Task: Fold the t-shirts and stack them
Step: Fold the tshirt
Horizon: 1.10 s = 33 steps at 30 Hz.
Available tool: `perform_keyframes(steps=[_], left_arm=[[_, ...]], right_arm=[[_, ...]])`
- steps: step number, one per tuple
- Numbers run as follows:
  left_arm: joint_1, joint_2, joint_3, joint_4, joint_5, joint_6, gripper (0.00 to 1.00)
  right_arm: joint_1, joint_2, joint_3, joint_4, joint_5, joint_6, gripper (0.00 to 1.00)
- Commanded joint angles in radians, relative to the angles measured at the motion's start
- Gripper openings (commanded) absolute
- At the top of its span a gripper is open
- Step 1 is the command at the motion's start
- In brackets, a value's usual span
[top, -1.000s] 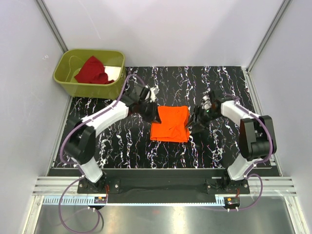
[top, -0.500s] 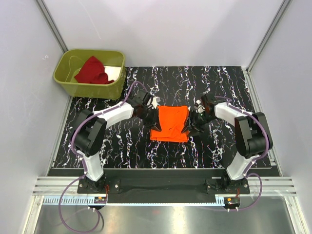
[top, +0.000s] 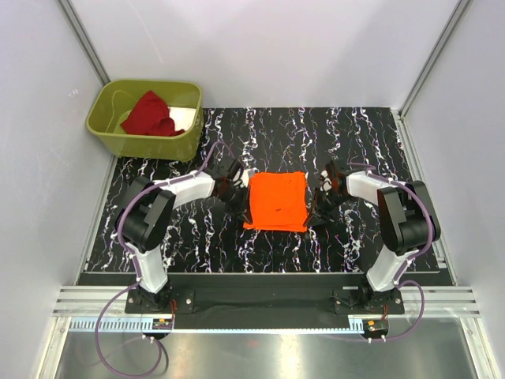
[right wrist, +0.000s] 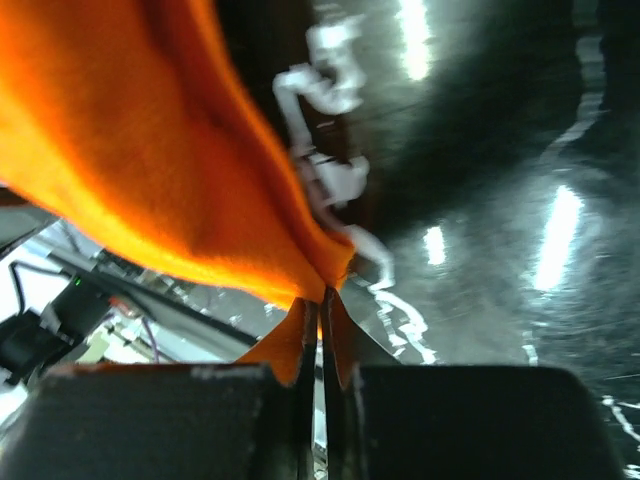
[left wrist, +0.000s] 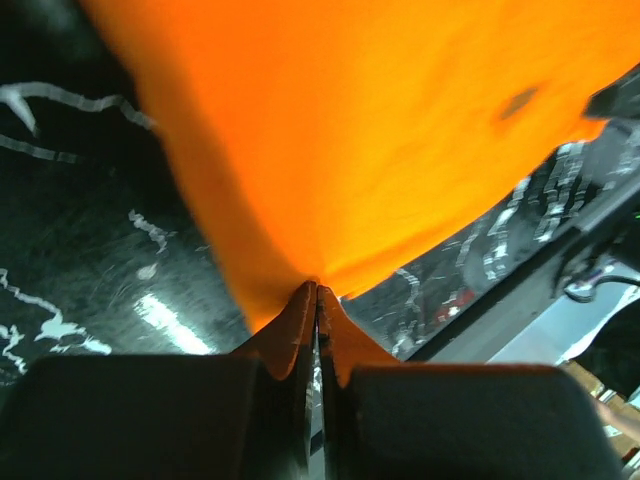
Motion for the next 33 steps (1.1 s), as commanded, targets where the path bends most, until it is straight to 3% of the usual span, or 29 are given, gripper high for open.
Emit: perform_keyframes(steps=[1,5,7,8,10,12,13,15,17,22,27,33], left_arm=[[0.005,0.022,-0.028,0.008,-0.056,0.045,0.04],[0.005,0.014,-0.048,0.000,-0.113,0.073,0.01],[0.005,-0.013,-0.041,-0.029,-0.117,0.079,0.01],[0.005,-0.026,-0.022,-0.043,-0.101,0.085,0.02],[0.004,-0.085,-0.005,-0.081,-0.072,0.085,0.11],[0.004,-0.133,0.028,-0.102,-0.035,0.078,0.23],[0.005,-0.167,0.045,-0.128,-0.029,0.078,0.35],[0.010,-0.184,0.102,-0.145,-0.024,0.081,0.44],[0.031,-0.175,0.152,-0.147,-0.021,0.079,0.52],[0.120,-0.044,0.237,-0.087,-0.018,0.082,0.57],[0.165,0.106,0.341,-0.021,-0.022,0.122,0.56],[0.185,0.226,0.430,0.025,-0.007,0.128,0.51]], right_arm=[[-0.014,0.023,-0.025,0.021,0.094,0.007,0.00],[-0.017,0.012,-0.036,0.026,0.078,-0.004,0.00],[-0.020,-0.011,-0.029,0.001,0.077,-0.011,0.07],[-0.025,-0.018,-0.001,-0.020,0.077,-0.017,0.14],[-0.041,-0.067,0.030,-0.072,0.083,-0.024,0.37],[-0.052,-0.098,0.071,-0.086,0.082,-0.024,0.51],[-0.057,-0.106,0.089,-0.094,0.080,-0.028,0.62],[-0.071,-0.089,0.151,-0.083,0.083,-0.031,0.68],[-0.084,-0.033,0.227,-0.073,0.074,-0.030,0.71],[-0.089,0.140,0.402,-0.043,0.074,-0.011,0.70],[-0.095,0.270,0.560,-0.028,0.058,-0.011,0.55],[-0.097,0.372,0.662,-0.049,0.048,-0.039,0.50]])
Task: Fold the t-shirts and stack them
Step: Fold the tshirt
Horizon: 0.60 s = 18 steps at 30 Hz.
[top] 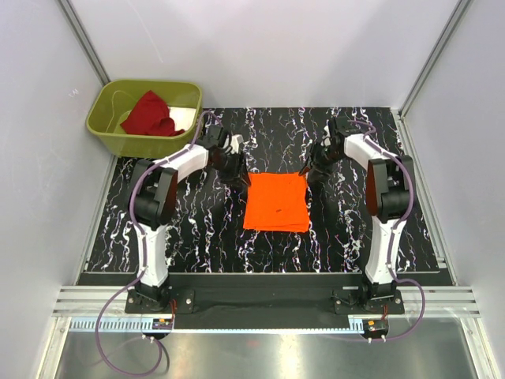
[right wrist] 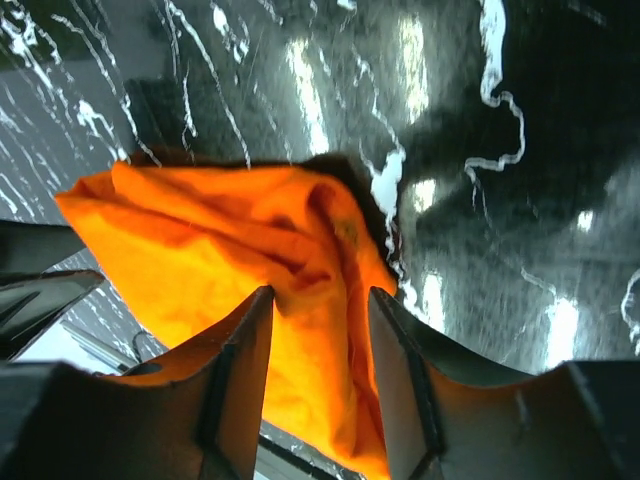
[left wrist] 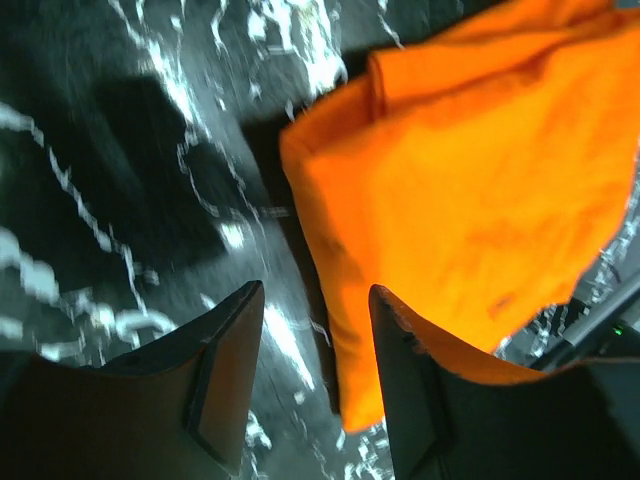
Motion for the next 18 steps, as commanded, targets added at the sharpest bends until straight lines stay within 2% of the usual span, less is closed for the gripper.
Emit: perform_keyframes(steps=[1,3,10,11,12,13,14,16,17,18], left_arm=[[0.010,0.026,0.078,0.073,0.026,0.014,0.51],[0.015,0.055,0.096,0.096,0.046,0.001,0.51],[0.019,0.109,0.131,0.153,0.103,-0.045,0.51],[0.019,0.119,0.135,0.151,0.101,-0.045,0.50],[0.019,0.129,0.139,0.139,0.095,-0.049,0.46],[0.019,0.138,0.153,0.131,0.095,-0.054,0.33],[0.021,0.156,0.158,0.116,0.093,-0.054,0.25],[0.021,0.164,0.153,0.108,0.066,-0.062,0.13],[0.021,0.164,0.148,0.110,0.052,-0.065,0.03],[0.021,0.163,0.145,0.105,0.032,-0.063,0.00]], right_arm=[[-0.005,0.027,0.075,-0.013,-0.014,-0.023,0.49],[-0.006,0.043,0.085,-0.009,-0.020,-0.020,0.47],[-0.008,0.067,0.112,-0.008,-0.035,-0.013,0.31],[-0.008,0.072,0.117,-0.008,-0.034,-0.013,0.24],[-0.009,0.084,0.129,-0.009,-0.035,-0.013,0.18],[-0.009,0.090,0.135,-0.006,-0.035,-0.011,0.12],[-0.009,0.105,0.141,0.000,-0.032,-0.012,0.01],[-0.009,0.122,0.157,0.010,-0.015,-0.009,0.00],[-0.009,0.130,0.160,0.024,0.012,-0.008,0.00],[-0.009,0.139,0.157,0.039,0.029,-0.009,0.00]])
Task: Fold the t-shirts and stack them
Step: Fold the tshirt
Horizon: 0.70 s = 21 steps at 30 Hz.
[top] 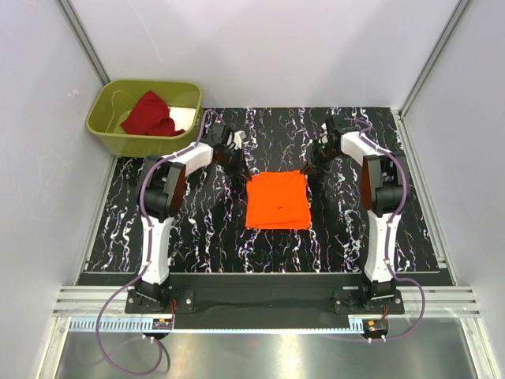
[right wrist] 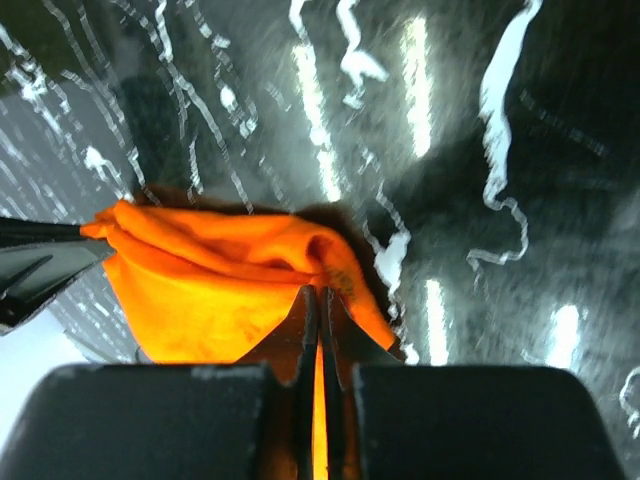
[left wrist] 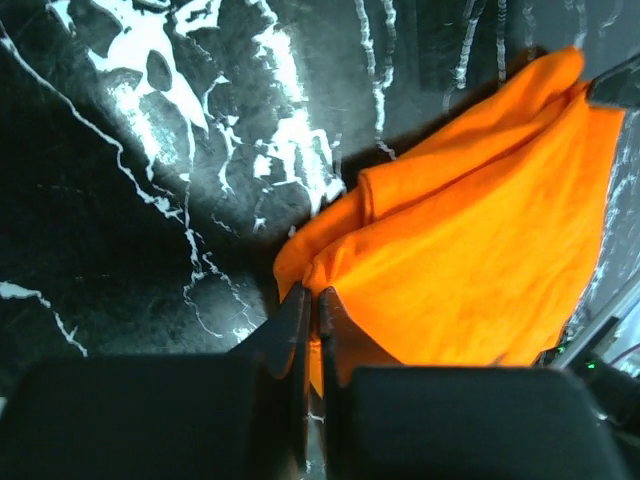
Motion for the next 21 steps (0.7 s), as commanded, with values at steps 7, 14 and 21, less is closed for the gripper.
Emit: perform_keyframes(steps=[7,14,21], left_arm=[[0.005,-0.005,0.015,-0.055,-0.221,0.049,0.00],[-0.001,-0.125,-0.035,-0.068,-0.263,0.057,0.34],[-0.017,-0.346,-0.139,-0.131,-0.263,0.043,0.54]], right_arm=[[-0.008,0.066,0.003,0.151,0.167,-0.060,0.00],[-0.010,0.115,0.286,-0.172,0.314,-0.097,0.43],[-0.010,-0.190,0.105,-0.302,0.324,-0.063,0.74]])
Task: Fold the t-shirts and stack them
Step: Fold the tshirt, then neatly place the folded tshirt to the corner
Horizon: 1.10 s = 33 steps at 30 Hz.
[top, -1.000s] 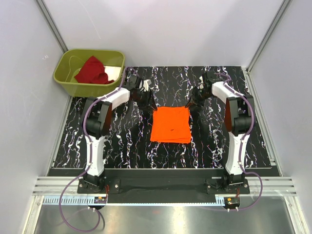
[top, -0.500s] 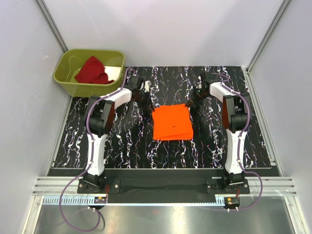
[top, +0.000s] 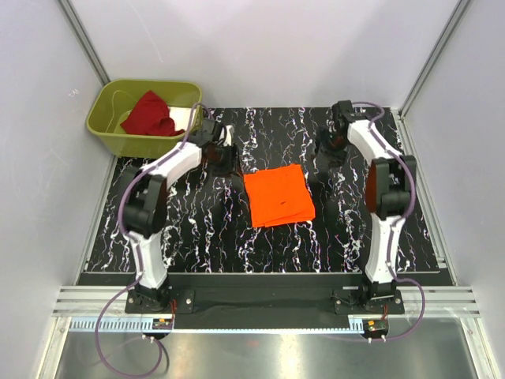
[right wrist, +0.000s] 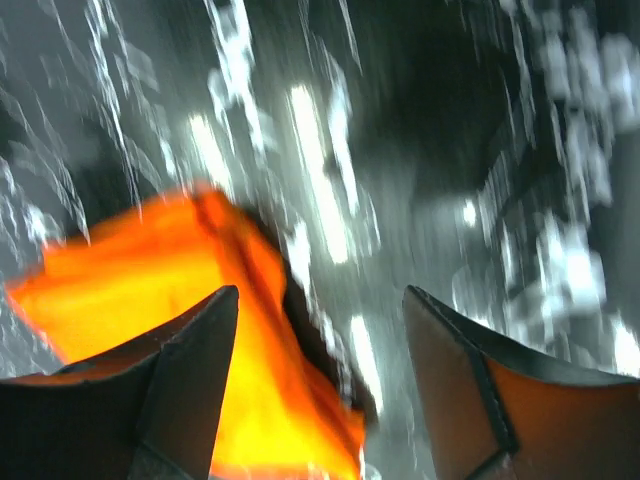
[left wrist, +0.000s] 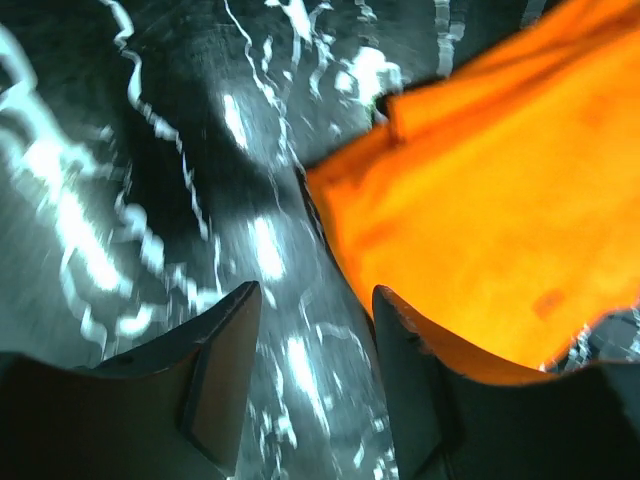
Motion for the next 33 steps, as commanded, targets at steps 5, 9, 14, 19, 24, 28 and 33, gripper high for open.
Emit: perform_keyframes(steps=[5,9,14,19,24,28,33], left_arm=[[-0.062,-0.273,-0.142,-0.044,-0.014,0.015,0.52],[-0.114,-0.379,-0.265,-0.025,-0.025,-0.009,0.51],[-0.122,-0.483,-0.320,-0.062,-0.014,-0.029,0.51],[-0.135,-0.588,-0.355,-0.084,-0.005,-0.060,0.51],[-0.142,-0.669,-0.362,-0.123,-0.028,-0.060,0.51],[-0.140,-0.732,-0.381,-0.153,-0.048,-0.060,0.51],[-0.140,-0.806,-0.420,-0.176,-0.055,-0.069,0.51]], right_arm=[[0.004,-0.508,-0.524,0.036,-0.189,0.252,0.64],[0.040,-0.719,-0.917,0.220,-0.237,0.464,0.38],[0.158,-0.828,-1.155,0.508,-0.236,0.725,0.00],[0.217,-0.801,-1.302,0.697,-0.113,0.898,0.00],[0.217,-0.701,-1.307,0.766,-0.028,0.908,0.00],[0.197,-0.597,-1.228,0.759,0.057,0.850,0.00],[0.076,-0.505,-1.031,0.581,0.166,0.675,0.00]])
